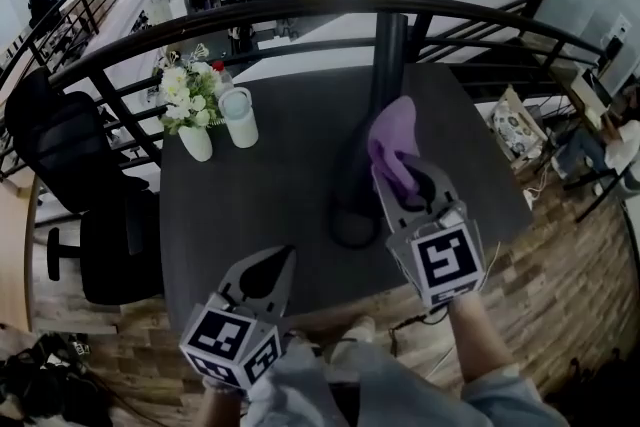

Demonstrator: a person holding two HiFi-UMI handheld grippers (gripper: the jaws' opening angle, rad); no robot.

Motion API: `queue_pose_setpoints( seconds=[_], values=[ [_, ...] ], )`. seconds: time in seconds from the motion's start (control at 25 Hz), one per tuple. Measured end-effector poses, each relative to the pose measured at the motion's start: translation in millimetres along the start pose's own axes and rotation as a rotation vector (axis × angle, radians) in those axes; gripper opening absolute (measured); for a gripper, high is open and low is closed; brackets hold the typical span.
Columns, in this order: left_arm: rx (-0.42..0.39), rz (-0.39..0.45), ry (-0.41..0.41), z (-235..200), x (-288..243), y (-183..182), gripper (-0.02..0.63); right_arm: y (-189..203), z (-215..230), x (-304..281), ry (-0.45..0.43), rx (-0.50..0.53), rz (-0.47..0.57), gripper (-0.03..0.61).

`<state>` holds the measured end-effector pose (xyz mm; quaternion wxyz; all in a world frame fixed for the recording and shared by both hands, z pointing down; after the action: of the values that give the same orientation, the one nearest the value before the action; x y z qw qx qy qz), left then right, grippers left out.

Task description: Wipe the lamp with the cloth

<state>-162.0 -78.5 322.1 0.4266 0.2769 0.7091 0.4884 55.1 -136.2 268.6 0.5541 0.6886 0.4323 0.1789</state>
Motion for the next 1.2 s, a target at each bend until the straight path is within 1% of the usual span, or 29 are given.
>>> queue_pose_setpoints(
  seconds=[0.12,0.48,0.68,0.8,0.92,1.0,1.08,1.2],
  values=[
    [0.007,0.004,0.001,-7.4,2.2,-0.1,0.012,5.9,-14.2,-8.3,-0.036,-0.006,-0.024,0.051],
    [0.015,0.015,0.012,-20.3,8.6,-3.2,0.011,33.0,-71.3,-20.4,-0.17,-0.08,-0.114,0.051],
    [0.017,0.02,0.017,-27.6,11.8,-3.0,0.012,41.6,-98.3,-22.7,-0.224,-0.127,-0.13,0.051],
    [0.018,0.023,0.019,-32.6,11.7,-2.9,0.012,36.8,-109.6,-20.0,-0.243,-0.13,-0.128,0.051],
    [0.02,0.023,0.017,-38.6,11.9,-2.4,0.012,23.2,-114.6,-17.1,-0.247,-0.123,-0.117,0.051],
    [0.021,0.026,0.016,-42.9,12.6,-3.0,0.012,13.3,-113.0,-19.8,-0.23,-0.133,-0.115,0.051],
    [0.022,0.03,0.016,-46.0,13.9,-3.1,0.012,5.7,-106.2,-28.1,-0.188,-0.135,-0.118,0.051],
    [0.028,0.035,0.014,-47.9,17.0,-3.4,0.012,-0.2,-89.6,-43.6,-0.12,-0.111,-0.133,0.051]
  ],
)
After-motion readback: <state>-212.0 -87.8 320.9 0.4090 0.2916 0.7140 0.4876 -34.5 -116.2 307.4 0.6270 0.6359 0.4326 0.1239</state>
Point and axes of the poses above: the fingertips, and each gripper's own axes: x backward along the fingers, z to its right, y out of its underside, the point moved 8 cm from there along x, backward along the fingers, and after that the axes turned 15 degrees about -y, right-handed, at the moved point
